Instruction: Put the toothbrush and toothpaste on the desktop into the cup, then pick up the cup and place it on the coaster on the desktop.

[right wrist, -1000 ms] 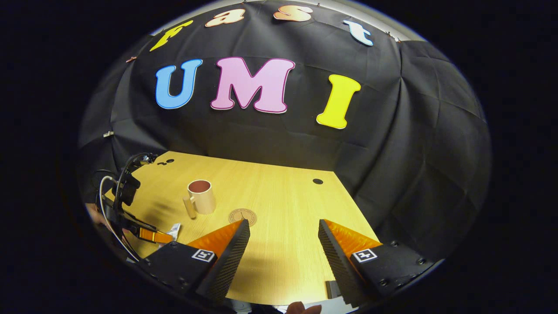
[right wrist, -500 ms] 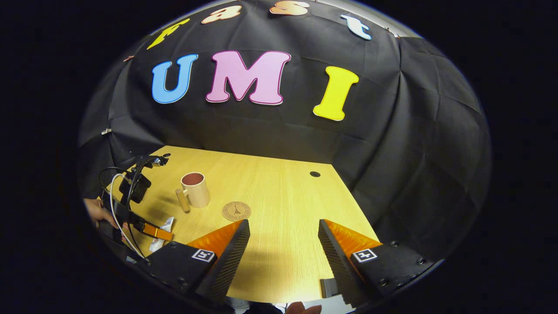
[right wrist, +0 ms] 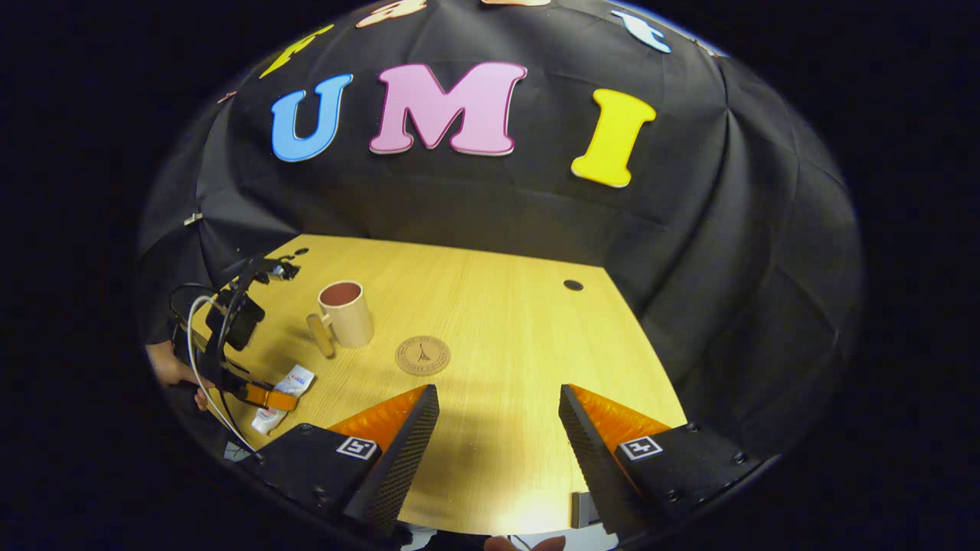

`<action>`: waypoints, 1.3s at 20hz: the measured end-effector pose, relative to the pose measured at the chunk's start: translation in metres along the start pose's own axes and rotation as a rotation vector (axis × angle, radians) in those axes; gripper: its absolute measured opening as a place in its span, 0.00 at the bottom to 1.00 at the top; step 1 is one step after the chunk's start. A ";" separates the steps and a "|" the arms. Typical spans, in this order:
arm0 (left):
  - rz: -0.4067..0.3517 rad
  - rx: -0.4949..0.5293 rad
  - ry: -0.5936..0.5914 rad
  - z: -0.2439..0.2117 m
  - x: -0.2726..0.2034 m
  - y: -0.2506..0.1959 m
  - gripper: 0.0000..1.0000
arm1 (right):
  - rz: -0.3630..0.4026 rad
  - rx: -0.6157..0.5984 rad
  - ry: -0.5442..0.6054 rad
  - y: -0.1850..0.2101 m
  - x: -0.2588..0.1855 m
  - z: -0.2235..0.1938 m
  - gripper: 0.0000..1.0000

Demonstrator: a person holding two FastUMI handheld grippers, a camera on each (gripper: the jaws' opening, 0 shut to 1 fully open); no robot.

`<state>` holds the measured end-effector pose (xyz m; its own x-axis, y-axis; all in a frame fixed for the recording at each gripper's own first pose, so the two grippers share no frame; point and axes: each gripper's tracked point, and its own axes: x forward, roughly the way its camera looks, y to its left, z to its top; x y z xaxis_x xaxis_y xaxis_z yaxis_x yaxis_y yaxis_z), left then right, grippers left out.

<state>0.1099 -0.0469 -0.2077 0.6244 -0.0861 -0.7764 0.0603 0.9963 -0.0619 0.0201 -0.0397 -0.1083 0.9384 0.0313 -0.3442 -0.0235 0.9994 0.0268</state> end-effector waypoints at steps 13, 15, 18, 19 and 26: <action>-0.053 -0.027 -0.060 -0.003 -0.013 0.026 0.20 | 0.170 -0.005 0.385 0.098 0.044 -0.082 0.91; -0.063 -0.007 -0.093 -0.003 -0.026 0.030 0.20 | 0.161 -0.013 0.431 0.104 0.050 -0.094 0.90; -0.082 -0.018 -0.135 -0.004 -0.049 0.041 0.20 | 0.148 -0.016 0.495 0.111 0.056 -0.109 0.85; -0.084 -0.025 -0.143 -0.004 -0.054 0.044 0.20 | 0.142 -0.011 0.516 0.113 0.060 -0.114 0.81; -0.086 -0.044 -0.149 -0.023 -0.078 0.073 0.20 | 0.092 0.004 0.614 0.120 0.075 -0.133 0.67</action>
<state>0.0474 0.0325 -0.1661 0.7268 -0.1681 -0.6660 0.0865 0.9843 -0.1541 0.0423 0.0850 -0.2557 0.5630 0.1231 -0.8172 -0.0926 0.9920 0.0856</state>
